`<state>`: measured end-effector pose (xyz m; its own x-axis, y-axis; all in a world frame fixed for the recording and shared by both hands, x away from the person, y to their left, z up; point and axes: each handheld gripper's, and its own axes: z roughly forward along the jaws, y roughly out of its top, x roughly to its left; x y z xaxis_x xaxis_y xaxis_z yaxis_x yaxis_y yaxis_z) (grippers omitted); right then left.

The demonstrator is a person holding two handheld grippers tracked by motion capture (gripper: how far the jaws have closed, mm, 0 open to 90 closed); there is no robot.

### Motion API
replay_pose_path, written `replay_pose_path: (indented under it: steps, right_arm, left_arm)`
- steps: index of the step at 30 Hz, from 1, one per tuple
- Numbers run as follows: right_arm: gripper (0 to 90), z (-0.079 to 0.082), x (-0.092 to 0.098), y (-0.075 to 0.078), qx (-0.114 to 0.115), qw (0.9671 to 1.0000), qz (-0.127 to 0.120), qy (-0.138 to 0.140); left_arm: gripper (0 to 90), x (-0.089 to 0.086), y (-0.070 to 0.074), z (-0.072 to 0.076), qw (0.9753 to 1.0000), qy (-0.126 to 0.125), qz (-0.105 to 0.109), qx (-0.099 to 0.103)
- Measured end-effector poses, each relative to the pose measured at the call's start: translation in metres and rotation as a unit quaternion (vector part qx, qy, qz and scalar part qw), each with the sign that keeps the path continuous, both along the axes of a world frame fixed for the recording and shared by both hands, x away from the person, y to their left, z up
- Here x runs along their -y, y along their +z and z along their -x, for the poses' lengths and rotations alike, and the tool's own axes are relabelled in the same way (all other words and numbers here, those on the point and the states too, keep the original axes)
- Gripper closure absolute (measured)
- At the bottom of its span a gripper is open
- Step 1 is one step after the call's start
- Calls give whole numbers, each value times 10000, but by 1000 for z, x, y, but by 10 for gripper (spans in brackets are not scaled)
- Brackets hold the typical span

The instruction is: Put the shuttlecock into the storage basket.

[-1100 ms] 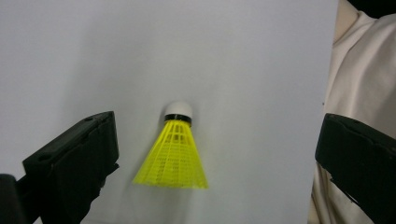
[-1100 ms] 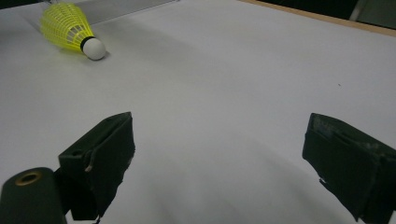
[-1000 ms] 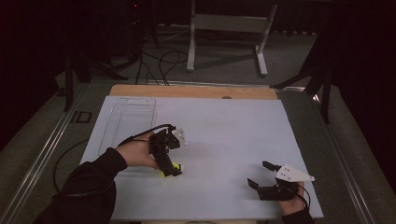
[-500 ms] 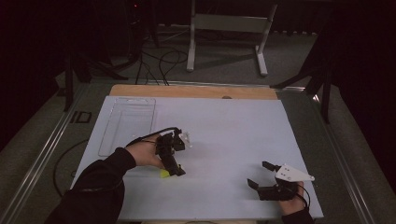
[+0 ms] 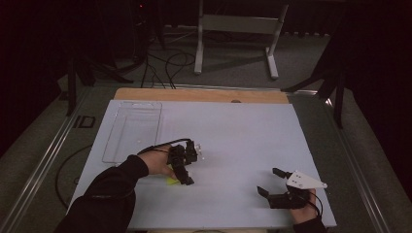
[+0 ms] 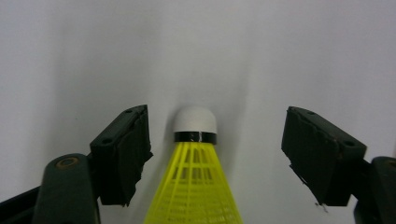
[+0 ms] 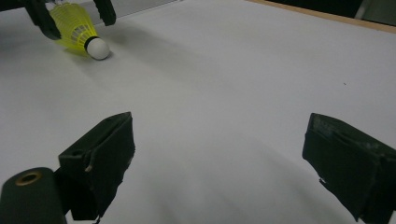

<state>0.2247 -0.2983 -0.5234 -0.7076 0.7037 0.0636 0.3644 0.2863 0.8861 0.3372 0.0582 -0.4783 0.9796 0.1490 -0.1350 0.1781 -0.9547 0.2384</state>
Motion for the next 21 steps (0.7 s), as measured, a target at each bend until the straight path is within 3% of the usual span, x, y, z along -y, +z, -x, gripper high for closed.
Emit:
replay_pose_path:
  steps: [12, 21]
  right_arm:
    - [92, 0, 0, 0, -26, 10000, -13, 19]
    - [93, 0, 0, 0, -31, 10000, -18, 31]
  left_arm:
    - [512, 12, -13, -2, 9990, -56, -448, 66]
    - [633, 17, -21, -1, 9961, -183, -833, 212]
